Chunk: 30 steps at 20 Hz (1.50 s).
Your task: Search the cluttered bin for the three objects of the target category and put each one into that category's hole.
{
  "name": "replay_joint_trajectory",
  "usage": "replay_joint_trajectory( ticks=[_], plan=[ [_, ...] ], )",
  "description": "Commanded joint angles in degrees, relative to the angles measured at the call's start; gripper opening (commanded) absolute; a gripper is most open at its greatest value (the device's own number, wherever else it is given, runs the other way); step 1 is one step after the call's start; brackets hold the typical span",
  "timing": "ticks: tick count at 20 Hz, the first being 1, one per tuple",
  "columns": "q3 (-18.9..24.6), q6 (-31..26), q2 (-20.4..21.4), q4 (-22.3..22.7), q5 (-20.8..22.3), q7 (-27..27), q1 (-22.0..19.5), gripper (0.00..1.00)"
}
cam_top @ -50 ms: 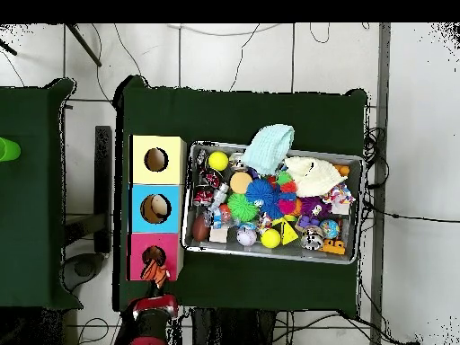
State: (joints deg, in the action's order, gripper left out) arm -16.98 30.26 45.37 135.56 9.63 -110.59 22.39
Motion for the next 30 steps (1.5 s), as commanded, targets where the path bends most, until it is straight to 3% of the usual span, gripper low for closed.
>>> replay_joint_trajectory(
  ticks=[1, 14, 22, 30],
  plan=[
    [2.4, -1.0, -2.07, -2.03, -2.92, -8.79, 0.82, 0.0],
    [2.05, -2.45, -2.26, -2.59, -2.05, -8.27, 0.28, 0.0],
    [3.22, -5.55, -4.26, -5.22, -4.15, -8.07, 0.07, 0.0],
    [2.31, -1.32, -13.08, -9.55, -9.5, -7.44, 3.02, 0.0]
  ],
)
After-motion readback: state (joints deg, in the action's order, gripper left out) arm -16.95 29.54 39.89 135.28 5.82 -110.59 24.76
